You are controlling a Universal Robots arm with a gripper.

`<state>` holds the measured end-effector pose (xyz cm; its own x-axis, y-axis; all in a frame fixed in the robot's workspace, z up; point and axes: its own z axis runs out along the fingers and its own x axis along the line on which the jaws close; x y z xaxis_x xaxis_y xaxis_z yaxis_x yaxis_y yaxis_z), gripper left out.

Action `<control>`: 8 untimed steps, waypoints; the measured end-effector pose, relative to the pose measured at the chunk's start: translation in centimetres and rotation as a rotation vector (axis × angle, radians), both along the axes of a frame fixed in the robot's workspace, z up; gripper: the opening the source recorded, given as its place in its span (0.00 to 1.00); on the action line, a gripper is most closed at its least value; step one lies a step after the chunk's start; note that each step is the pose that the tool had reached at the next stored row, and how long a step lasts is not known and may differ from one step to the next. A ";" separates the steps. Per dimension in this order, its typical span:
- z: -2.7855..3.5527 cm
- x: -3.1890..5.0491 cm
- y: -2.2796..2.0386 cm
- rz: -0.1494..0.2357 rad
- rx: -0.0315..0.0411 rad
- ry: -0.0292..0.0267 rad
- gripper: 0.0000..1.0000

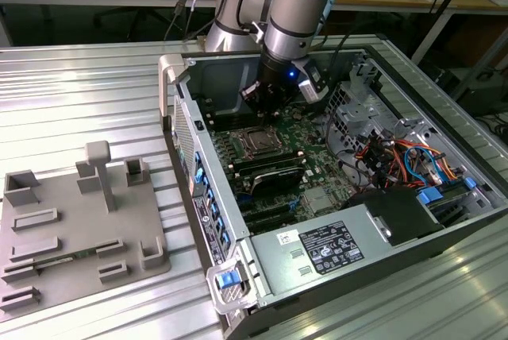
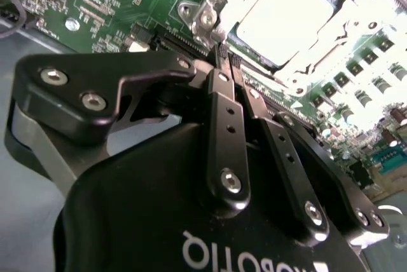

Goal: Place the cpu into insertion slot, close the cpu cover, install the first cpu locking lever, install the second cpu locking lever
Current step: 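Install the first cpu locking lever, then install the second cpu locking lever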

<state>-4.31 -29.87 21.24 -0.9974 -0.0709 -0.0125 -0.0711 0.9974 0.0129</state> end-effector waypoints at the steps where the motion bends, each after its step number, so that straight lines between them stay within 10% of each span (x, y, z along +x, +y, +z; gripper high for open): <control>1: 0.00 0.00 0.00 0.000 0.0001 0.0000 0.15; 8: 0.08 0.00 -0.03 0.000 -0.0005 0.0003 0.15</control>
